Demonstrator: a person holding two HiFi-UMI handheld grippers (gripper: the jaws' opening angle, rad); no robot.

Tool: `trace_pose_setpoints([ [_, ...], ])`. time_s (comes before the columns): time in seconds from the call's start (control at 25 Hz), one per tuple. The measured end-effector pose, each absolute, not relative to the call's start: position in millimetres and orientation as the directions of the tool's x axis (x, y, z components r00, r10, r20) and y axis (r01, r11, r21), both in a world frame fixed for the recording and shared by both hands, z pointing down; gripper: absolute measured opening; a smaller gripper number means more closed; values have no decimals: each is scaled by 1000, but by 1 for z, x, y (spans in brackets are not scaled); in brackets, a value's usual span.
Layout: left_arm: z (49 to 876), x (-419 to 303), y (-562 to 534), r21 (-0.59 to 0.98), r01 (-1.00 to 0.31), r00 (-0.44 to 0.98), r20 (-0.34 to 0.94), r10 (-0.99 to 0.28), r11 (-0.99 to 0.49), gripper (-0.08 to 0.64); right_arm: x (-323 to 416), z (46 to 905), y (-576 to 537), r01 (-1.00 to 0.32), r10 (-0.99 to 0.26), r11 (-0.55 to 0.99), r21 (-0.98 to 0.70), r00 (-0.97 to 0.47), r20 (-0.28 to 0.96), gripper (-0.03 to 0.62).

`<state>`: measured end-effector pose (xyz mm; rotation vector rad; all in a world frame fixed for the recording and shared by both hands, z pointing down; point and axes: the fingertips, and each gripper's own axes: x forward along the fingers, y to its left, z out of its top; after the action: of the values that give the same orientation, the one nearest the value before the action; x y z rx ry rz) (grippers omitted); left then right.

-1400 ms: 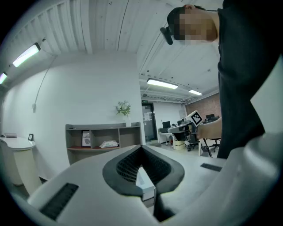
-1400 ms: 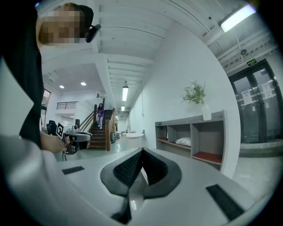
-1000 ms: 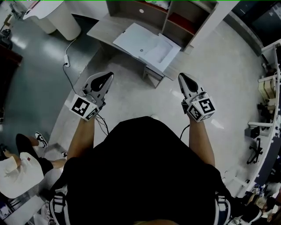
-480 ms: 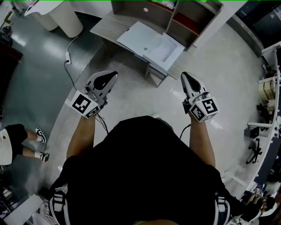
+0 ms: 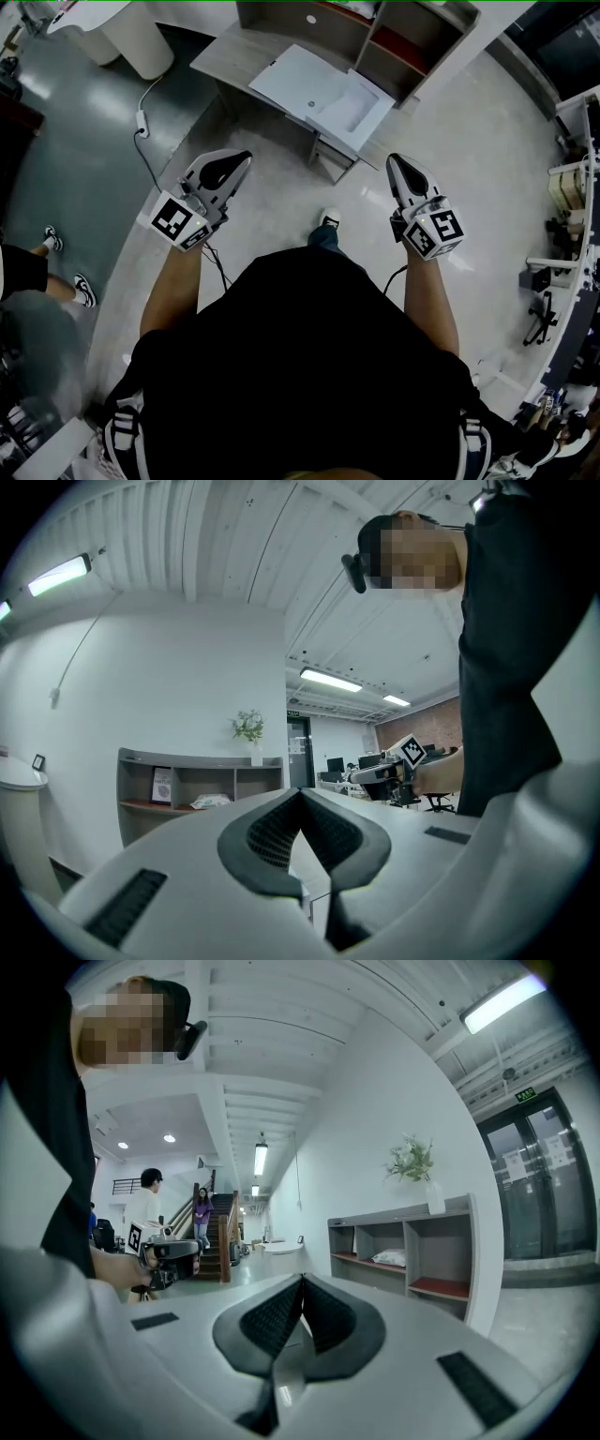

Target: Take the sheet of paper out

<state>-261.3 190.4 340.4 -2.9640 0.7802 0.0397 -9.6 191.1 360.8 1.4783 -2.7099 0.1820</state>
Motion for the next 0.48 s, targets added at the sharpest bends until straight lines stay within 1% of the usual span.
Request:
trace_pose_setpoints([
  [0.2,340,-259,179,-66,-492,871,-43,-490,-868,21,-4,366,179,-847,-840,527,-67,-531,114,14],
  [0.48,350,-253,163,-53,-485,874,3,-486,-873,21,2,371,159,-849,-841,523,-79,-529,111,14],
])
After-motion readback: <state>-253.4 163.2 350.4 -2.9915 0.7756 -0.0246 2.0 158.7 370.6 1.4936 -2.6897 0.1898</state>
